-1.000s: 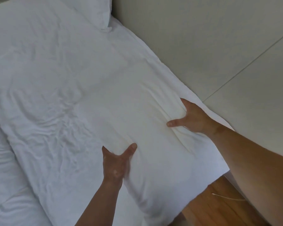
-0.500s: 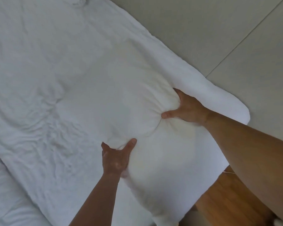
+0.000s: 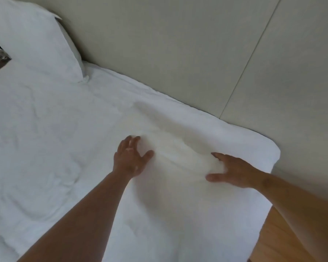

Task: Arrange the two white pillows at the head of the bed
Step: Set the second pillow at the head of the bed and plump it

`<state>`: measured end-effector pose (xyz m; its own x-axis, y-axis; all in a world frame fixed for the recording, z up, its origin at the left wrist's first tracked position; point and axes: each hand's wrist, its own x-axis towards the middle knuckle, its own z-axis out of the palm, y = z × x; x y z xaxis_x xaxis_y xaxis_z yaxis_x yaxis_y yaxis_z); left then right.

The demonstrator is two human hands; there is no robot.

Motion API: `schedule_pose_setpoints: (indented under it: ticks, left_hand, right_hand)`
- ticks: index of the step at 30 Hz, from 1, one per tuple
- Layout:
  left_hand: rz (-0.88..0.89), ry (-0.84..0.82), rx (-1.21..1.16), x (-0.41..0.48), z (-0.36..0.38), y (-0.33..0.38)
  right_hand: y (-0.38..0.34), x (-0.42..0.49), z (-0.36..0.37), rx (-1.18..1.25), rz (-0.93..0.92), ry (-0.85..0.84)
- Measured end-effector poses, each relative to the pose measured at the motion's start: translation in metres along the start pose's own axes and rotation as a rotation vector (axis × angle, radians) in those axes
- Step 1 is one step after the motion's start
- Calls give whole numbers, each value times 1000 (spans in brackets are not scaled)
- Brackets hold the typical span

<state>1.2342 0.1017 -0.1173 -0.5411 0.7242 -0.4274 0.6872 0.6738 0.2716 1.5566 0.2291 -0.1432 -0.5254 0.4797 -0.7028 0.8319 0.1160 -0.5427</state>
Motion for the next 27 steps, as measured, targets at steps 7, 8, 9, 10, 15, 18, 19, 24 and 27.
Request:
schedule_pose_setpoints:
  ticks: [7, 8, 9, 10, 15, 18, 19, 24, 27]
  left_hand:
    - [167, -332, 203, 108, -13, 49]
    - [184, -355, 224, 118, -11, 56]
    - [185, -389, 295, 127, -9, 63]
    - [178, -411, 355, 135, -7, 69]
    - [148, -583, 654, 181, 8, 85]
    - [99, -677, 688, 201, 20, 86]
    - [86, -704, 686, 202, 23, 89]
    - [105, -655, 824, 204, 12, 74]
    - [160, -573, 848, 189, -18, 67]
  right_hand:
    - [38, 16, 1, 191, 58, -40]
    - [40, 17, -1, 227, 72, -49]
    - [43, 19, -3, 248, 86, -56]
    - [46, 22, -4, 254, 101, -68]
    - [69, 33, -10, 258, 172, -176]
    - [75, 34, -11, 311, 214, -209]
    - [78, 35, -8, 313, 209, -196]
    - [72, 31, 5, 238, 141, -56]
    - [64, 15, 6, 250, 125, 1]
